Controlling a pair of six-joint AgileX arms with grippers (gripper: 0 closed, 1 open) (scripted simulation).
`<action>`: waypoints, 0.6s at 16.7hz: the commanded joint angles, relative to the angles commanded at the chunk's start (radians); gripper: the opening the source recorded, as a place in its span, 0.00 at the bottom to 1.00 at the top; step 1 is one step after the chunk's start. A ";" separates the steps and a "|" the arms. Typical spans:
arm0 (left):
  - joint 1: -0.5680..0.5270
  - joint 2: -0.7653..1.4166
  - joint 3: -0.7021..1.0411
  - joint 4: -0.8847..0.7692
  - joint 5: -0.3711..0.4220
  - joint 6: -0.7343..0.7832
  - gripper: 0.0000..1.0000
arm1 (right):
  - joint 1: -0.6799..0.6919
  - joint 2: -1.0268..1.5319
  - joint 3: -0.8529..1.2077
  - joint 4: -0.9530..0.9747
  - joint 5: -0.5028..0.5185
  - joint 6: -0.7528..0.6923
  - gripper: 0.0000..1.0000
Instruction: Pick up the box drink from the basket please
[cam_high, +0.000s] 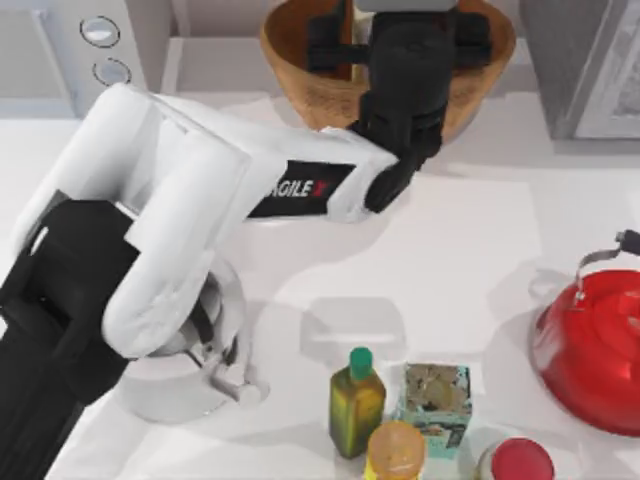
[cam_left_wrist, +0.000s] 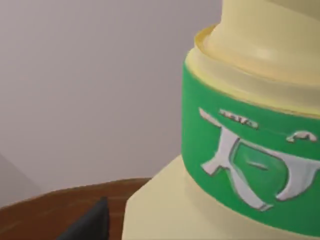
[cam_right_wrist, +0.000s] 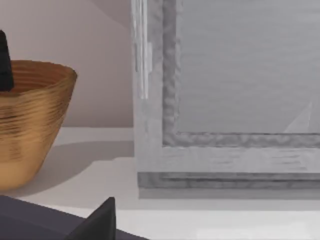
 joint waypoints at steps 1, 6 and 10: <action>0.007 0.017 0.033 -0.016 0.007 0.000 1.00 | 0.000 0.000 0.000 0.000 0.000 0.000 1.00; 0.027 0.066 0.129 -0.064 0.028 -0.001 1.00 | 0.000 0.000 0.000 0.000 0.000 0.000 1.00; 0.027 0.066 0.129 -0.064 0.028 -0.001 0.92 | 0.000 0.000 0.000 0.000 0.000 0.000 1.00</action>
